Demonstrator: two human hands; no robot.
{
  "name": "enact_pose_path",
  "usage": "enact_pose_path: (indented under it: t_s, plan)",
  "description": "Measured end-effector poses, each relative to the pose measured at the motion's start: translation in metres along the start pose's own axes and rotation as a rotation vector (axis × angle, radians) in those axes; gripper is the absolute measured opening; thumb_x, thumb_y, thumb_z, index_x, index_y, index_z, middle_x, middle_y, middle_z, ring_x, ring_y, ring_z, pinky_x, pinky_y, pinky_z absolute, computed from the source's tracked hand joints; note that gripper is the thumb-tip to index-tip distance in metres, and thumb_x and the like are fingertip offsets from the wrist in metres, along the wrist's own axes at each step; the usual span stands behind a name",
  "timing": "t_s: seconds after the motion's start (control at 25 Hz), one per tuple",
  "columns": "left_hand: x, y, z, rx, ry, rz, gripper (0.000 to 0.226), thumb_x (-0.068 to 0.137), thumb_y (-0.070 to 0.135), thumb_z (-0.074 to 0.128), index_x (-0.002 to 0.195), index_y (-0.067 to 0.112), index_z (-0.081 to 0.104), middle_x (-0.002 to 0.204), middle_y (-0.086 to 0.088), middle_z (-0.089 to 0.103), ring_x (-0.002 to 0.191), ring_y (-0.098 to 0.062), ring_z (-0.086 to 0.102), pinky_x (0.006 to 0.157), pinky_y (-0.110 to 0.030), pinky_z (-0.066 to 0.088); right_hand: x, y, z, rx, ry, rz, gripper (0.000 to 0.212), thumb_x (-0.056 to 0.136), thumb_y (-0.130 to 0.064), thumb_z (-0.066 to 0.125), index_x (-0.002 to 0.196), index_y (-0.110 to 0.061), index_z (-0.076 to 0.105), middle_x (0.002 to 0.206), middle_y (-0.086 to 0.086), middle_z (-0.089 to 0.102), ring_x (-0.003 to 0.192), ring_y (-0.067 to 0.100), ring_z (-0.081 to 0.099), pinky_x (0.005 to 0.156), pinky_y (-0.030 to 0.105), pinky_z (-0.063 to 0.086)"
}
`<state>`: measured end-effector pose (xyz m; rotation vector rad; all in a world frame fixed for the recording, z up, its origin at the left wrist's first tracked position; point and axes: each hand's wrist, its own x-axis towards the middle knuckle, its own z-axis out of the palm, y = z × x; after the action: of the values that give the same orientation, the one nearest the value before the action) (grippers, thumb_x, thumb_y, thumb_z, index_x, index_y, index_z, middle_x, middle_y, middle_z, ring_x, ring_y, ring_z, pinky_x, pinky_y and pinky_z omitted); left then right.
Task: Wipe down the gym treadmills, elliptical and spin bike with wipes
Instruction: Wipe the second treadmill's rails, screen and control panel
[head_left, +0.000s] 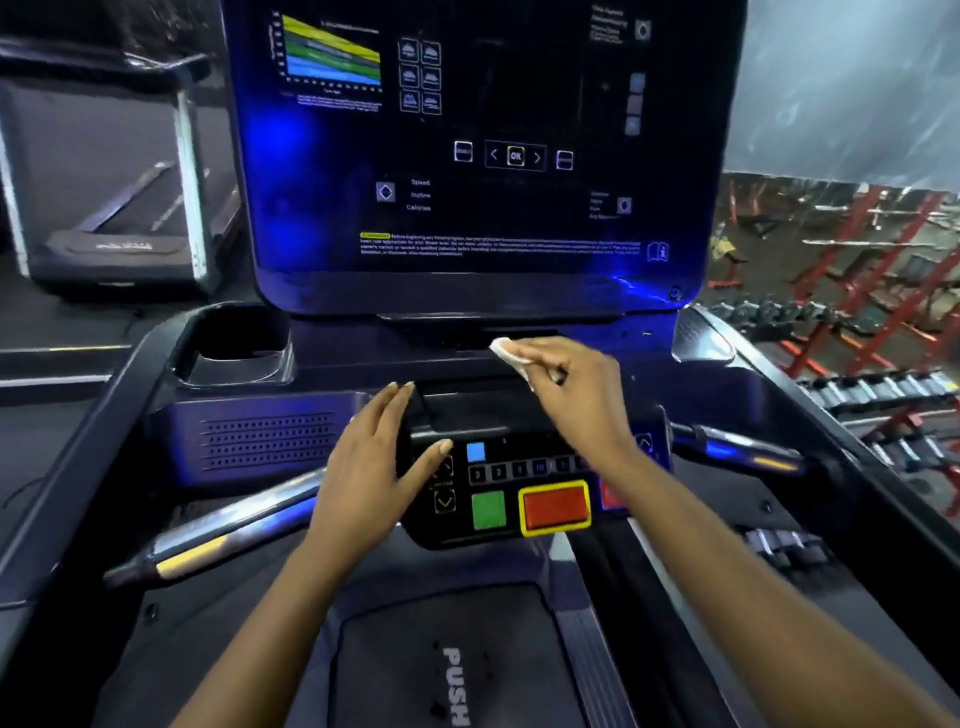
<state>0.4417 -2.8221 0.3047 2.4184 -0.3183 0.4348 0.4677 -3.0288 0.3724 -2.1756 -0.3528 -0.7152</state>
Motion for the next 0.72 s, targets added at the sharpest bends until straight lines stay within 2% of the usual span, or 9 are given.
enact_pose_path:
  t_s: [0.08, 0.2, 0.24, 0.32, 0.4, 0.48, 0.56, 0.72]
  plan:
    - [0.007, 0.005, 0.003, 0.071, -0.014, -0.037, 0.091, 0.08, 0.077, 0.027, 0.149, 0.018, 0.03, 0.153, -0.003, 0.033, 0.139, -0.018, 0.033, 0.112, -0.034, 0.029, 0.036, 0.022, 0.013, -0.095, -0.252, -0.244, 0.029, 0.075, 0.008, 0.062, 0.097, -0.006, 0.074, 0.1, 0.005, 0.072, 0.094, 0.009, 0.063, 0.085, 0.001, 0.038]
    - [0.008, 0.011, 0.01, 0.196, 0.014, -0.06, 0.089, 0.083, 0.077, 0.019, 0.145, 0.015, 0.038, 0.143, -0.005, 0.048, 0.131, -0.023, 0.046, 0.105, -0.036, 0.039, 0.066, 0.046, 0.054, -0.196, -0.637, -0.586, 0.028, 0.072, 0.003, 0.06, 0.092, -0.008, 0.075, 0.095, 0.006, 0.073, 0.088, 0.02, 0.069, 0.08, 0.022, 0.053]
    - [0.006, 0.013, 0.012, 0.229, 0.033, -0.058, 0.086, 0.087, 0.074, 0.017, 0.142, 0.013, 0.043, 0.137, -0.006, 0.054, 0.126, -0.025, 0.051, 0.101, -0.037, 0.043, 0.071, 0.049, 0.067, -0.229, -0.709, -0.716, 0.026, 0.072, -0.001, 0.059, 0.091, -0.009, 0.075, 0.093, 0.005, 0.073, 0.084, 0.022, 0.069, 0.073, 0.029, 0.057]
    - [0.006, 0.012, 0.013, 0.273, 0.056, -0.052, 0.081, 0.091, 0.07, 0.019, 0.138, 0.011, 0.047, 0.129, -0.007, 0.061, 0.121, -0.025, 0.056, 0.096, -0.035, 0.046, 0.077, 0.057, 0.084, -0.257, -0.789, -0.952, 0.021, 0.077, -0.01, 0.06, 0.092, -0.008, 0.074, 0.091, 0.005, 0.073, 0.078, 0.023, 0.069, 0.06, 0.029, 0.057]
    - [0.005, 0.011, 0.013, 0.282, 0.076, -0.039, 0.078, 0.092, 0.069, 0.02, 0.138, 0.012, 0.047, 0.128, -0.006, 0.061, 0.122, -0.023, 0.056, 0.096, -0.027, 0.044, 0.084, 0.07, 0.088, -0.243, -0.838, -1.097, 0.028, 0.085, -0.014, 0.05, 0.102, -0.006, 0.071, 0.098, 0.008, 0.071, 0.082, 0.023, 0.069, 0.063, 0.025, 0.056]
    - [0.004, 0.01, 0.014, 0.273, 0.088, -0.026, 0.075, 0.093, 0.067, 0.023, 0.138, 0.013, 0.047, 0.128, -0.006, 0.061, 0.123, -0.023, 0.054, 0.096, -0.023, 0.036, 0.086, 0.084, 0.083, -0.223, -0.884, -1.113, 0.036, 0.086, -0.01, 0.043, 0.113, -0.004, 0.066, 0.111, 0.011, 0.068, 0.092, 0.025, 0.068, 0.074, 0.026, 0.054]
    - [0.003, 0.011, 0.016, 0.285, 0.092, -0.021, 0.073, 0.093, 0.067, 0.024, 0.138, 0.013, 0.046, 0.13, -0.006, 0.06, 0.124, -0.022, 0.053, 0.095, -0.022, 0.034, 0.087, 0.096, 0.075, -0.206, -0.939, -1.051, 0.039, 0.081, -0.001, 0.05, 0.117, -0.005, 0.064, 0.119, 0.011, 0.064, 0.1, 0.025, 0.066, 0.084, 0.029, 0.051]
    - [0.002, 0.01, 0.02, 0.291, 0.103, -0.019, 0.076, 0.092, 0.068, 0.026, 0.141, 0.012, 0.042, 0.135, -0.007, 0.056, 0.126, -0.022, 0.051, 0.099, -0.024, 0.033, 0.094, 0.12, 0.04, -0.185, -1.038, -0.851, 0.053, 0.069, 0.014, 0.055, 0.118, -0.005, 0.063, 0.121, 0.008, 0.062, 0.108, 0.018, 0.061, 0.097, 0.014, 0.035]
